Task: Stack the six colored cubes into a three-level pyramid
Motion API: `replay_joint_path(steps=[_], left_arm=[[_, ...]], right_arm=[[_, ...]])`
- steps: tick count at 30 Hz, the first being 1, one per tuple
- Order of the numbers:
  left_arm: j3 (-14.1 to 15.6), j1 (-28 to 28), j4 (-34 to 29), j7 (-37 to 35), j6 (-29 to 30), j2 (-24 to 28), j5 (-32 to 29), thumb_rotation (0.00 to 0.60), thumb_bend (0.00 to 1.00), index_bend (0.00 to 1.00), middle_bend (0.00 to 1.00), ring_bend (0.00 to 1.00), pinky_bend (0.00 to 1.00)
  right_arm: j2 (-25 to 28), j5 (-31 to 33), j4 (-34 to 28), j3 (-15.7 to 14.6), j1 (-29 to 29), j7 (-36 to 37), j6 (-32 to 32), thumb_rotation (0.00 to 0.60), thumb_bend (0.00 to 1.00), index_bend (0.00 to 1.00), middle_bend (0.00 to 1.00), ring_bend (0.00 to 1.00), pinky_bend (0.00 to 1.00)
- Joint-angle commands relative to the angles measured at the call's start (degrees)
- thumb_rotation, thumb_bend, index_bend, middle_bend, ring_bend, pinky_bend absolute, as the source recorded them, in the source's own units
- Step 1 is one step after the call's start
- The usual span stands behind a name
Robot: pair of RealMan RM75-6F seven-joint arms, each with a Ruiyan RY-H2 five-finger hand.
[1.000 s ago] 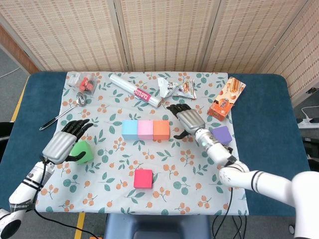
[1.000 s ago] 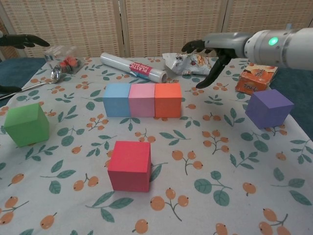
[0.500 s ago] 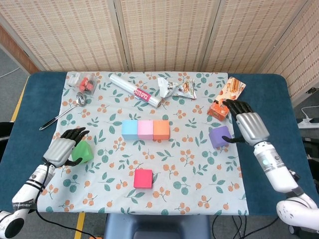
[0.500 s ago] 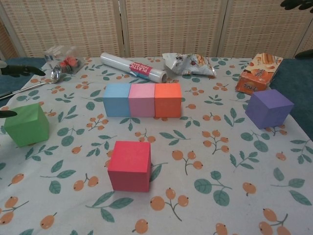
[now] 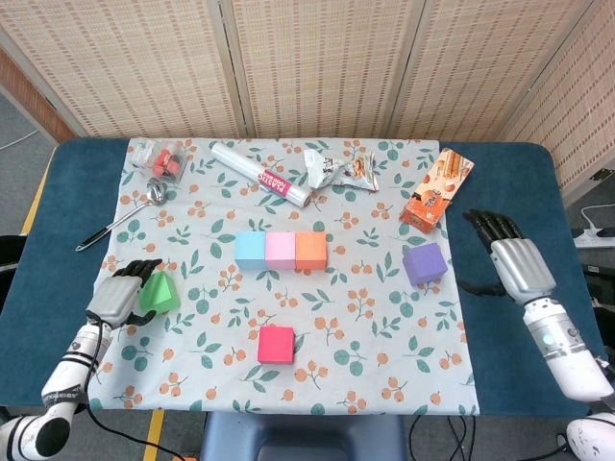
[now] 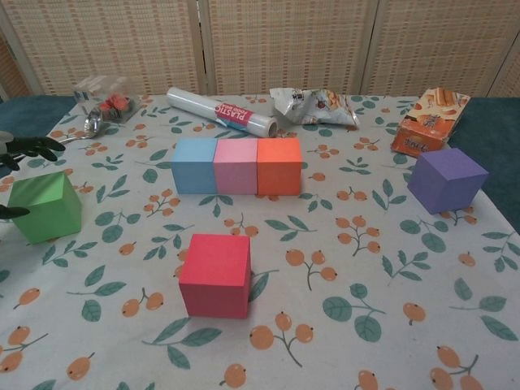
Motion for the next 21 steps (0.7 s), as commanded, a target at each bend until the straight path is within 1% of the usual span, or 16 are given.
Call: replay_joint_path(steps=[1, 7, 10, 13, 15, 17, 18, 19, 21], left_arm=[[-0.4, -0.2, 1.3, 2.1, 1.0, -1.9, -1.8, 0.600, 0.30, 0.04, 0.11, 0.08, 0.21], [-0.6, -0.6, 3.1, 4.5, 1.2, -3.8, -4.9, 0.600, 0.30, 0.04, 0.11, 0.08, 0.22], [-0.8, -0.5, 4.3, 5.7, 2.3, -4.9, -5.6, 0.600, 0.30, 0.08, 0.14, 0.12, 0.26], [-0.9, -0.3, 5.5, 5.9, 2.8, -6.0, -5.8, 0.600, 0.30, 0.16, 0.20, 0.20, 0.35], [-1.3, -0.2, 6.1, 5.0, 2.9, -6.5, -5.4, 0.600, 0.29, 0.23, 0.26, 0.26, 0.42], [-1.8, -0.2, 6.7, 3.4, 2.8, -6.8, -4.2, 0.600, 0.29, 0.37, 0.40, 0.37, 0.51], [-2.1, -0.2, 6.7, 2.5, 2.6, -6.6, -3.6, 0.600, 0.29, 0.40, 0.43, 0.40, 0.53], [-2.5, -0.3, 6.5, 1.5, 2.4, -6.2, -3.0, 0.600, 0.29, 0.43, 0.45, 0.42, 0.55], [-3.3, -0.6, 5.4, -1.2, 1.2, -4.7, -1.0, 0.600, 0.29, 0.44, 0.45, 0.42, 0.58]], right_arm=[[0.0, -0.6, 0.4, -0.1, -0.6, 0.7, 0.4, 0.600, 0.28, 0.00, 0.14, 0.01, 0.17], [0.0, -1.3, 1.4, -0.1, -1.9, 2.4, 1.0, 0.600, 0.28, 0.00, 0.14, 0.01, 0.17], [-0.2, -1.7, 1.9, -0.1, -2.4, 3.0, 0.9, 0.600, 0.28, 0.00, 0.14, 0.01, 0.17], [-0.3, -1.8, 2.2, 0.0, -2.7, 3.4, 0.8, 0.600, 0.28, 0.00, 0.14, 0.01, 0.17], [-0.3, -1.9, 2.3, 0.1, -2.9, 3.8, 0.9, 0.600, 0.28, 0.00, 0.14, 0.01, 0.17], [-0.2, -2.0, 2.3, 0.2, -3.3, 4.0, 1.2, 0.600, 0.28, 0.00, 0.14, 0.01, 0.17], [-0.1, -2.0, 2.2, 0.3, -3.4, 4.0, 1.3, 0.600, 0.28, 0.00, 0.14, 0.01, 0.17], [0.0, -2.0, 2.1, 0.3, -3.6, 4.0, 1.5, 0.600, 0.28, 0.00, 0.14, 0.01, 0.17], [0.2, -2.1, 1.9, 0.3, -4.0, 3.9, 1.7, 0.600, 0.28, 0.00, 0.14, 0.01, 0.17]])
